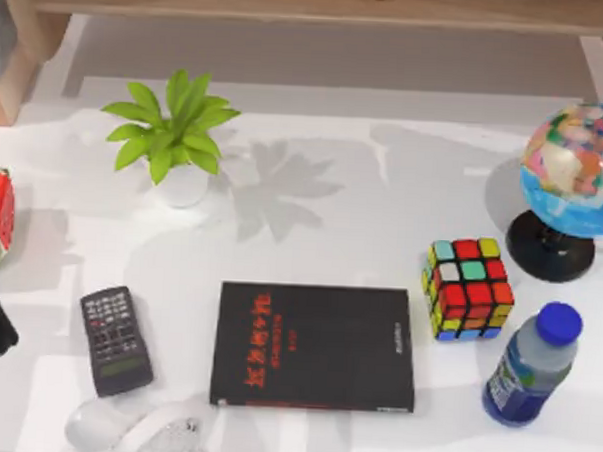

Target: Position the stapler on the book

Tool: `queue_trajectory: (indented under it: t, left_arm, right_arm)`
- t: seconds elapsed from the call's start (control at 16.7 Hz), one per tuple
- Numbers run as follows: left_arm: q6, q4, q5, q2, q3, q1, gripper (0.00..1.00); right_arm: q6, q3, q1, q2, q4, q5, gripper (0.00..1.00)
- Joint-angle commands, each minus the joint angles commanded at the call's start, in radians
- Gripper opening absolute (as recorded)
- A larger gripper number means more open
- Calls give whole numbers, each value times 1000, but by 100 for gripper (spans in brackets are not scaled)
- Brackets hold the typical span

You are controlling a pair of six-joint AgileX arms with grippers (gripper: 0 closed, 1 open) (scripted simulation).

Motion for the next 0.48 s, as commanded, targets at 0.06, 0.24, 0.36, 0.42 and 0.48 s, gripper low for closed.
queue_trajectory:
  t: [0.06,0.24,0.36,0.42,0.48]
  left_arm:
    - [0,0,0,0,0,0,100]
    - [0,0,0,0,0,0,100]
    - [0,0,0,0,0,0,100]
    - [0,0,0,0,0,0,100]
    - [0,0,0,0,0,0,100]
  right_arm:
    - [40,-18,44,-37,3,1,0]
    - [167,-77,199,-112,26,8,0]
    - [255,-123,316,-135,50,15,0]
    - [300,-147,377,-140,63,20,0]
    - [344,-173,439,-140,77,25,0]
